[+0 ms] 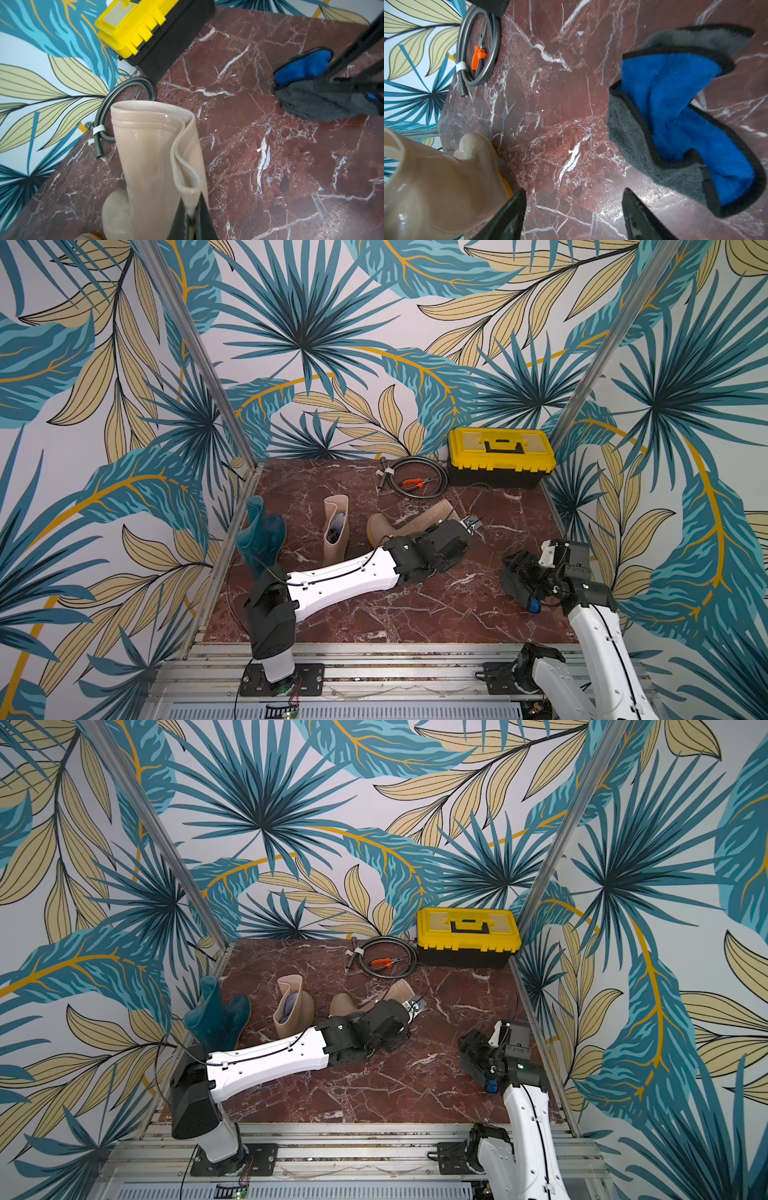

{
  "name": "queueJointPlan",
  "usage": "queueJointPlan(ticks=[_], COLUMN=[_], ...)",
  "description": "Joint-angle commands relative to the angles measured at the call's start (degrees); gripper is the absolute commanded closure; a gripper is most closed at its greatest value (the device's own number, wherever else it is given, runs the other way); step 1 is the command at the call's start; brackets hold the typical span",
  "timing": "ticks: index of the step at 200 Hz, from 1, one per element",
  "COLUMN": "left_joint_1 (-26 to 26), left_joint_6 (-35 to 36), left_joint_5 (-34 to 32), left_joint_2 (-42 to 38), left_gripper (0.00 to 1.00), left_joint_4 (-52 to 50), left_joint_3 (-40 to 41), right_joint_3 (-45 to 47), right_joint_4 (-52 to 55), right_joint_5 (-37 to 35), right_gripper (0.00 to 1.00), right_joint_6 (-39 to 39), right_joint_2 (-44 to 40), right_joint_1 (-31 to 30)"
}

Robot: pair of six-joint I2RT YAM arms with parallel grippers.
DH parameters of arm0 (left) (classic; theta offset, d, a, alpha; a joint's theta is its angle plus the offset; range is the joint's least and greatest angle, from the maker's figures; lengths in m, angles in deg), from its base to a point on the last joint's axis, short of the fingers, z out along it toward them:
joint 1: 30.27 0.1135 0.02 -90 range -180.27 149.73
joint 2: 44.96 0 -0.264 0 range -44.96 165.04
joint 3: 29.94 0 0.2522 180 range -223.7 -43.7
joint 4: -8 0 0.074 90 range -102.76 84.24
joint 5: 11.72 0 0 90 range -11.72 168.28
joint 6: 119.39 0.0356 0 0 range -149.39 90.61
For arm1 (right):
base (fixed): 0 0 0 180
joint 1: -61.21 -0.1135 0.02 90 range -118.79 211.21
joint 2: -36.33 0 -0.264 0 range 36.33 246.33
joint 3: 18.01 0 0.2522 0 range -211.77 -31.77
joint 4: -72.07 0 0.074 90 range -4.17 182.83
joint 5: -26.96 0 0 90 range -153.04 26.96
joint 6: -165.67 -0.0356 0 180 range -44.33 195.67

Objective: Wipe the rubber boots with a cloth
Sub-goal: Adjust the rubber boot at the center of the board, then reset both arms

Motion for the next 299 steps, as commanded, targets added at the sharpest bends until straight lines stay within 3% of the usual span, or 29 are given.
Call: queueJointPlan(ticks=[1,62,85,94,112,125,136,167,212,261,299], left_joint_1=[0.44,0.53,0.53,0.53,0.51,0.57,0.49,0.58,0.53,0.69,5.63], left_joint_6=[-5.12,-16.03,-17.79,-18.18,-18.71,-18.72,-18.59,-17.50,-15.60,-9.90,-9.01], left_joint_5=[-0.47,-6.94,-9.24,-9.73,-10.16,-9.73,-9.27,-8.05,-6.80,-11.18,-7.12], left_joint_2=[-5.81,-20.25,-24.65,-26.30,-29.12,-30.57,-31.52,-34.55,-41.72,-45.58,-46.66], left_gripper=[1.00,1.00,0.93,0.87,0.60,0.52,0.51,0.49,0.37,0.27,0.17], left_joint_4=[2.62,6.30,6.33,6.54,6.67,6.70,6.61,6.48,6.51,2.17,-1.96], left_joint_3=[5.48,23.33,26.77,27.99,29.74,30.47,30.67,30.68,31.29,28.35,23.56], right_joint_3=[1.33,-0.91,-3.86,-5.19,-7.90,-9.71,-11.05,-14.95,-20.01,-23.73,-24.90], right_joint_4=[-2.64,-11.04,-12.83,-13.43,-14.32,-14.84,-15.14,-15.77,-14.38,-11.68,-9.61], right_joint_5=[-1.00,-7.69,-10.81,-11.92,-13.42,-14.31,-14.93,-15.49,-16.82,-20.84,-22.57], right_gripper=[0.27,0.27,0.27,0.27,0.27,0.27,0.27,0.27,0.26,0.24,0.22], right_joint_6=[-2.82,-8.69,-9.85,-10.24,-10.96,-11.29,-11.53,-11.78,-10.04,-6.53,-4.67], right_joint_2=[0.49,10.78,15.23,16.96,20.57,23.12,25.00,29.62,33.66,34.26,33.82], right_joint_1=[-4.86,-23.49,-29.85,-32.37,-36.62,-39.16,-40.98,-44.48,-46.07,-46.12,-46.09])
